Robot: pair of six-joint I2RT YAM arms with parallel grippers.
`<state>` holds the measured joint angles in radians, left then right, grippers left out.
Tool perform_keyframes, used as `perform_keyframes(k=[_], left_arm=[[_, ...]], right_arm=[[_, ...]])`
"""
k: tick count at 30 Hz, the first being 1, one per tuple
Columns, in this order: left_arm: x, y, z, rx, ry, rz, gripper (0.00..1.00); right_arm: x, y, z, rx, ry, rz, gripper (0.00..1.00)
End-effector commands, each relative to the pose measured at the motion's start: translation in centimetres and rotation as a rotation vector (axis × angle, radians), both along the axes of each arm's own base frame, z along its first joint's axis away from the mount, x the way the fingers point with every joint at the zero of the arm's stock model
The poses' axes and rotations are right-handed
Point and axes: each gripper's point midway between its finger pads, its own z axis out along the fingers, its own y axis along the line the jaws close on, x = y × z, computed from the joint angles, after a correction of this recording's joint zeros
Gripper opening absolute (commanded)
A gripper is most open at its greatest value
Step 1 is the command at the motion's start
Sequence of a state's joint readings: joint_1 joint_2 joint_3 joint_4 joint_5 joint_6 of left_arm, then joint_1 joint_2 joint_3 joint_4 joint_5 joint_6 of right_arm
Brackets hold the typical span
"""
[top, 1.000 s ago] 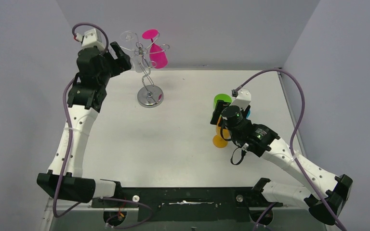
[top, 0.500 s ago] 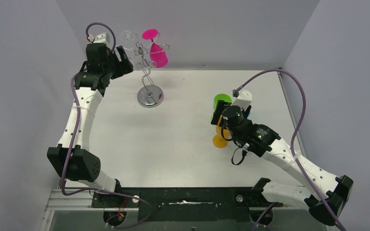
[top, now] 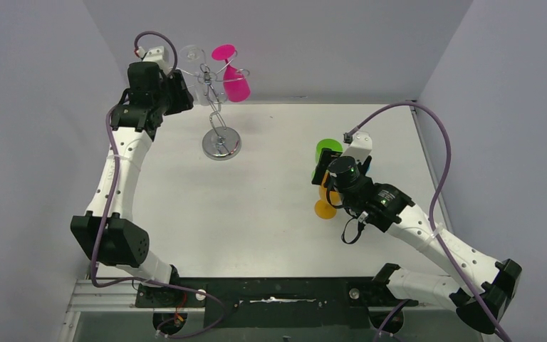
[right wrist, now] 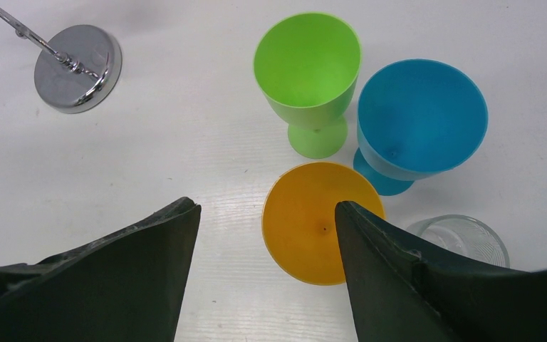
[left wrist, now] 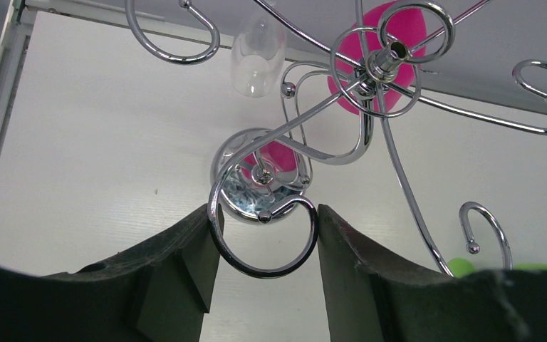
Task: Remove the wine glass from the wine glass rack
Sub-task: Adjust the wine rack at the center of the board.
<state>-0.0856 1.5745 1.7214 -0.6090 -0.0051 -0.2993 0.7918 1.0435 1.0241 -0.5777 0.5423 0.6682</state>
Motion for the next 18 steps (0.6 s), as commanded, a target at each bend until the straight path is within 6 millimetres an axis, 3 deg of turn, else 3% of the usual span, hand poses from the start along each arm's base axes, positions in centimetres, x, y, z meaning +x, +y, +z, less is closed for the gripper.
perform_keyframes(k=[1,8,18], left_arm=[[-1.6,1.3,3.0,0.166,-0.092,-0.068,0.49],[-2.8,3.1,2.7,0.297,-0.081,-0.05,0.48],[-3.0,3.6,3.8,0.335,-0.121,-0.04,0.48]], right_arm=[[0.7,-0.2,0.2,0.002,-0.024,-0.028,0.71],[0.9,0.1,-0.2,-0.014,-0.01,-0.018,0.72],[0.9,0.2,-0.5,-0.017,-0.001,-0.015,0.72]])
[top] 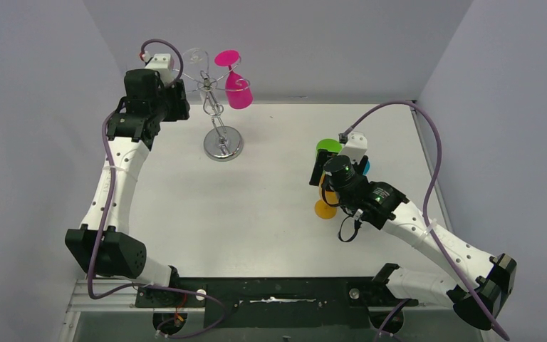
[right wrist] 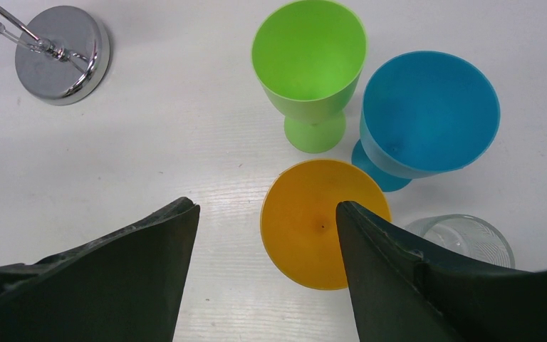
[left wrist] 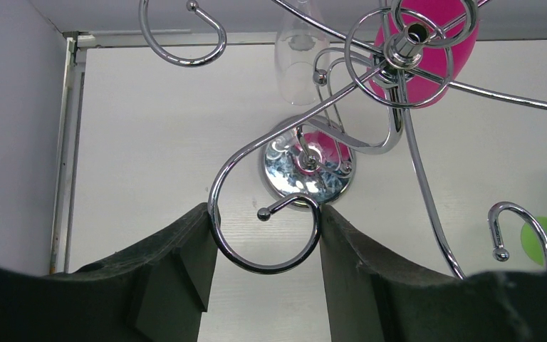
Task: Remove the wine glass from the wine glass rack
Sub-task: Adjust the wine rack at the center of the board.
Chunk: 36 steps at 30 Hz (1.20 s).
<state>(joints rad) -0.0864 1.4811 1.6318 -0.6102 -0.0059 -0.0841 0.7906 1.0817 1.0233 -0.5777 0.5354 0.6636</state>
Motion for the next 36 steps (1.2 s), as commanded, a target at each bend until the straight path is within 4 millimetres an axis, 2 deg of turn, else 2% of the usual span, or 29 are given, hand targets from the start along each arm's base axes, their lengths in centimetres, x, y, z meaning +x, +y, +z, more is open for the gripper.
perform_keyframes(k=[1,19,36], left_arm=[[-0.5,2.6,3.9,0.141,-0.115,0.048,0.49],[0.0,4.1,5.7,0.183,-0.15,0.1,0.43],[-1.9,6.4,7.0,0.212,-0.159,0.173,0.43]], right_arm=[[0.6,-0.2,0.6,0.011,-0.03,-0.022,0.72],[0.9,0.1,-0.1,-0.004,-0.016,-0.014,0.73],[0.9,0.1,0.0,-0.011,-0.017,-0.009,0.73]])
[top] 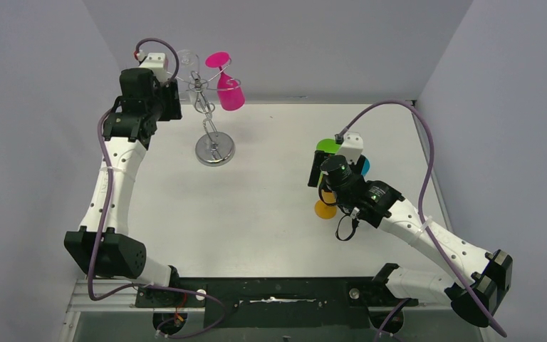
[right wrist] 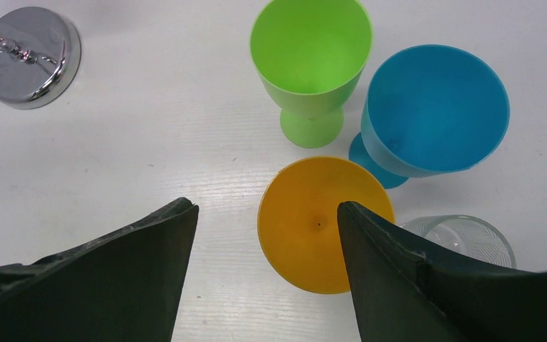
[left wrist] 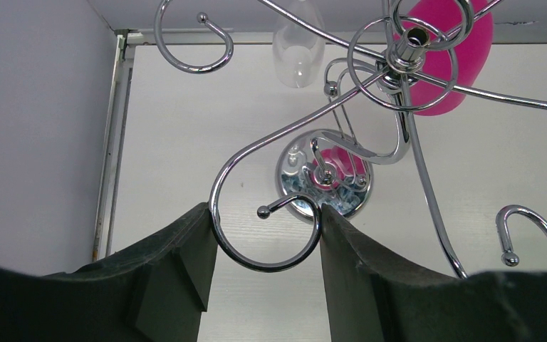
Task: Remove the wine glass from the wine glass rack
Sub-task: Adjust the wine rack at the center of the board.
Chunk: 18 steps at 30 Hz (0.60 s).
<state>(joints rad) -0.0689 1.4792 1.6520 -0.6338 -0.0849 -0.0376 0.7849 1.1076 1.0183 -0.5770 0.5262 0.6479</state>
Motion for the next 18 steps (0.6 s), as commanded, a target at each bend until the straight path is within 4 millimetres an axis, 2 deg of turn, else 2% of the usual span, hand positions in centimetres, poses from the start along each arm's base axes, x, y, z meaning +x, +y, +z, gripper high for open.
perform_keyframes(k=[1,6,10,18], left_arm=[[-2.0,4.0,6.6,0.142,-0.158,0.094,0.43],[-2.3,3.3,6.5,0.13,-0.162,0.049,0.46],[-2.1,2.1,6.9,0.095,-0.169,-0.005,0.54],[-2.0,1.0,8.6,0.043,-0.189,-0.04,0.66]], right_arm=[[0.7,0.0,1.0,0.021,-0.042,-0.018,0.73],[0.7,-0.1,0.9,0.02,-0.04,-0.018,0.73],[0.7,0.0,1.0,0.023,-0.041,-0.016,0.73],[0.6,-0.3,1.1,0.022,-0.044,-0.022,0.73]])
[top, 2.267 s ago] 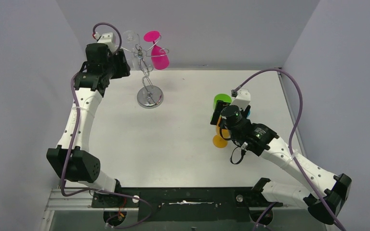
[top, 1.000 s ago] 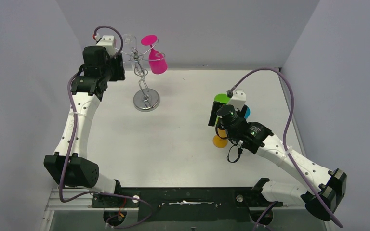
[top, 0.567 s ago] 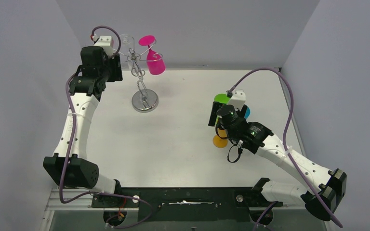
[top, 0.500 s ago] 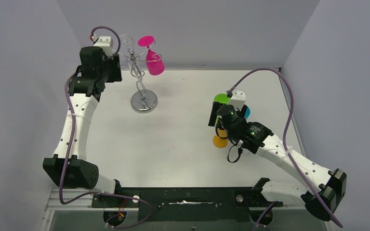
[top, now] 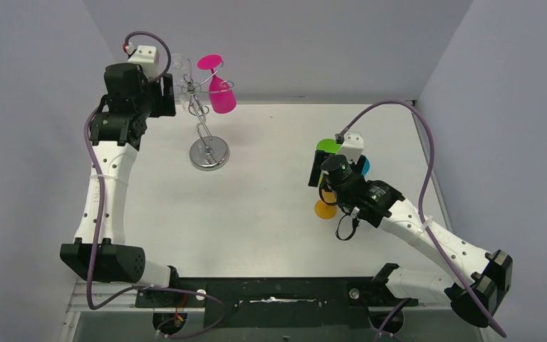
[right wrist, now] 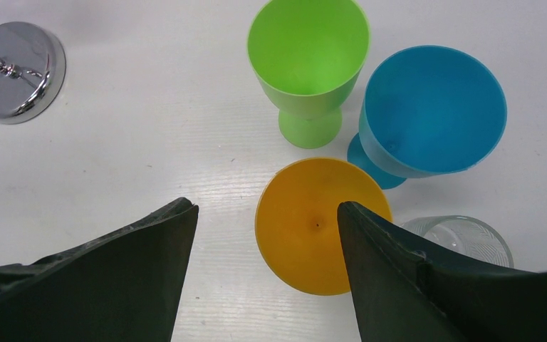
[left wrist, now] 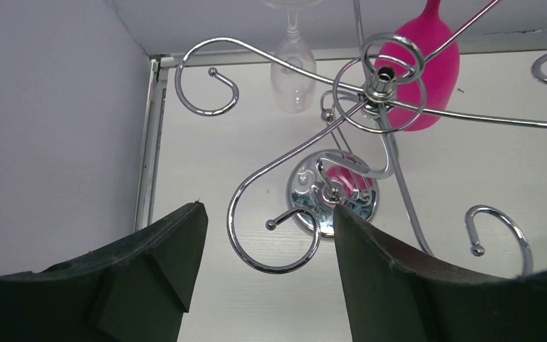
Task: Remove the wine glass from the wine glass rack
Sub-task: Adjust the wine rack at the center of the board, then pick up the wine glass from the wine rack.
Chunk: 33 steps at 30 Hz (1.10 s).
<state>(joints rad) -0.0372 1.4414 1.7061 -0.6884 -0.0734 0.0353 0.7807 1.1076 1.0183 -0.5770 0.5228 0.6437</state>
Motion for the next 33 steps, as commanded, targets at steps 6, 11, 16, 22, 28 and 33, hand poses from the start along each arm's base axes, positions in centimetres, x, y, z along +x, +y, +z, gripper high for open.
perform_keyframes(k=[6,11,16,22,28,33], left_arm=[[0.1,-0.4,8.4,-0.061,-0.194,-0.033,0.73],[3.1,0.7,9.8,-0.205,-0.215,-0.051,0.74],[7.1,3.4,10.9,-0.29,-0.278,-0.049,0.72],[11.7,4.2,9.8,-0.506,-0.308,-0.177,0.72],[13.3,3.7,8.6,-0.648,-0.29,-0.257,0.72],[13.7,1.9,7.7,-0.773,-0.262,-0.373,0.71]], right_arm=[[0.6,-0.3,1.5,0.025,-0.05,-0.022,0.73],[0.4,0.9,2.6,0.051,-0.081,0.065,0.74],[0.0,1.9,4.6,0.119,-0.15,0.142,0.76],[-0.9,2.4,7.8,0.154,-0.244,0.24,0.77],[-1.7,2.1,9.2,0.175,-0.3,0.274,0.79],[-1.6,1.3,8.5,0.19,-0.29,0.22,0.8]])
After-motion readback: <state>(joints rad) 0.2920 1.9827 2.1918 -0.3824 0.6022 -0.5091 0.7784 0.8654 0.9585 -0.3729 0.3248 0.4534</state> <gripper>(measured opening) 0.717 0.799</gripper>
